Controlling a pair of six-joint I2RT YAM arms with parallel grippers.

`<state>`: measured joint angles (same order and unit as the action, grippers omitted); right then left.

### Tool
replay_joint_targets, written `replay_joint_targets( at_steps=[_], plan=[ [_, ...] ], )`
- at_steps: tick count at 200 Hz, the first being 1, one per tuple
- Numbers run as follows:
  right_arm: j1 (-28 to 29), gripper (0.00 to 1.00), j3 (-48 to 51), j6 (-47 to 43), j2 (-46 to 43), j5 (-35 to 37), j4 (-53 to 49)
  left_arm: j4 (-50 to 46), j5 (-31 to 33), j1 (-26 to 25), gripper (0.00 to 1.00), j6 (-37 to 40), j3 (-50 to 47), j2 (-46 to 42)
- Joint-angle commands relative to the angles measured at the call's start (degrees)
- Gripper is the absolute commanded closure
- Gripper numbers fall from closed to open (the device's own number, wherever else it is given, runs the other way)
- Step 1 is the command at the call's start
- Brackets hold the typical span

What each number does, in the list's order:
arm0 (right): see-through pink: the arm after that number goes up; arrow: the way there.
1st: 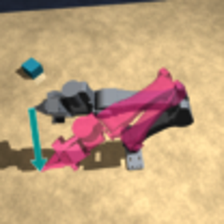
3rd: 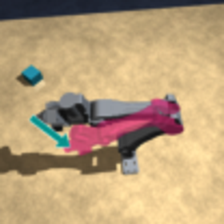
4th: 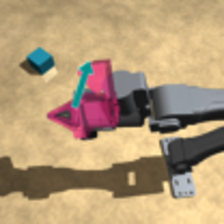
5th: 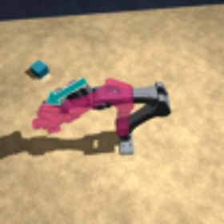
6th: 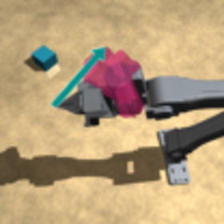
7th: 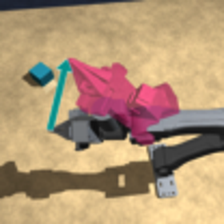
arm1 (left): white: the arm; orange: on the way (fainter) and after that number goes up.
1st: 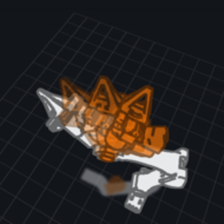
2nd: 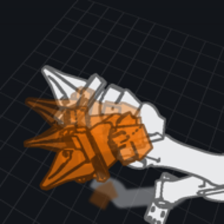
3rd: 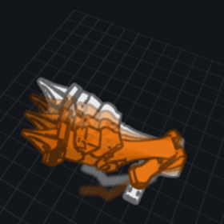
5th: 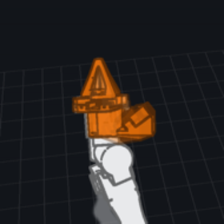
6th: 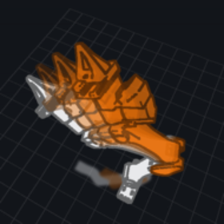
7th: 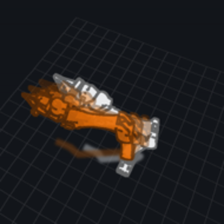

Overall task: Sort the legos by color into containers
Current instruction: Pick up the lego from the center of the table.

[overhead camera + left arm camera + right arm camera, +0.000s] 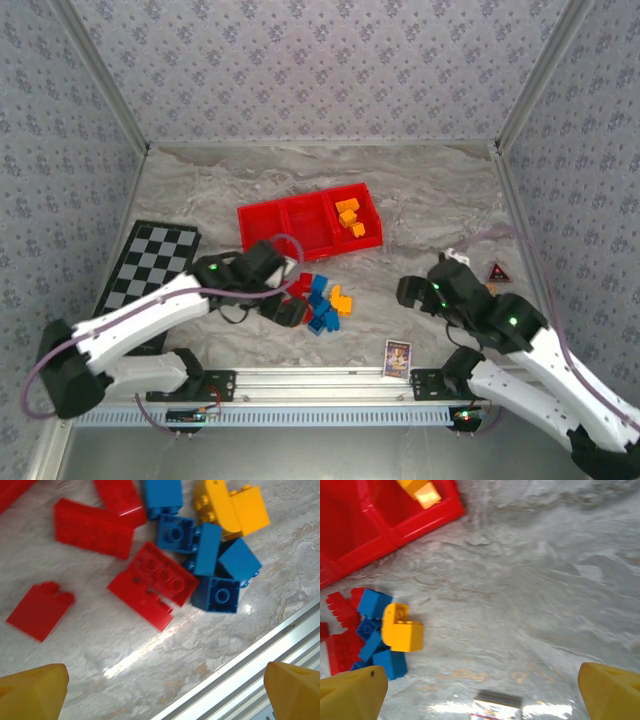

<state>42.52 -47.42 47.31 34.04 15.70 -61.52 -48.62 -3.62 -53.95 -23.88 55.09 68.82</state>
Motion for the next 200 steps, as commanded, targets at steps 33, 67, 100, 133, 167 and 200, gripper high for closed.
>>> replay_joint_targets(
  at_steps=[33, 67, 100, 133, 167, 200],
  plan=[
    [-2.5, 0.0, 2.6, -5.4, -4.3, -1.0, -2.5, -3.0, 5.6, -2.6, 0.03, -2.4, 14.2, 22.9],
    [-6.8, 0.0, 3.5, -9.5, -1.7, -10.3, 0.6, -3.6, 9.3, -2.7, 0.05, -2.8, 21.6, 31.8],
    [-9.0, 0.0, 3.8, -10.8, -1.0, -14.2, 2.3, -5.2, 10.8, -2.6, 0.12, -0.4, 29.8, 38.9],
    [-10.4, 0.0, 4.4, -10.8, -2.6, -16.9, 3.7, -6.4, 10.6, -1.8, 0.25, 0.5, 34.7, 44.3],
    [-11.0, 0.0, 4.8, -12.8, -4.5, -17.6, 4.2, -4.2, 9.2, 1.6, 0.34, -0.9, 35.2, 44.9],
    [-11.0, 0.0, 4.1, -12.8, -4.5, -16.4, 3.5, -2.4, 8.4, 3.8, 0.38, -1.2, 35.3, 43.7]
  ],
)
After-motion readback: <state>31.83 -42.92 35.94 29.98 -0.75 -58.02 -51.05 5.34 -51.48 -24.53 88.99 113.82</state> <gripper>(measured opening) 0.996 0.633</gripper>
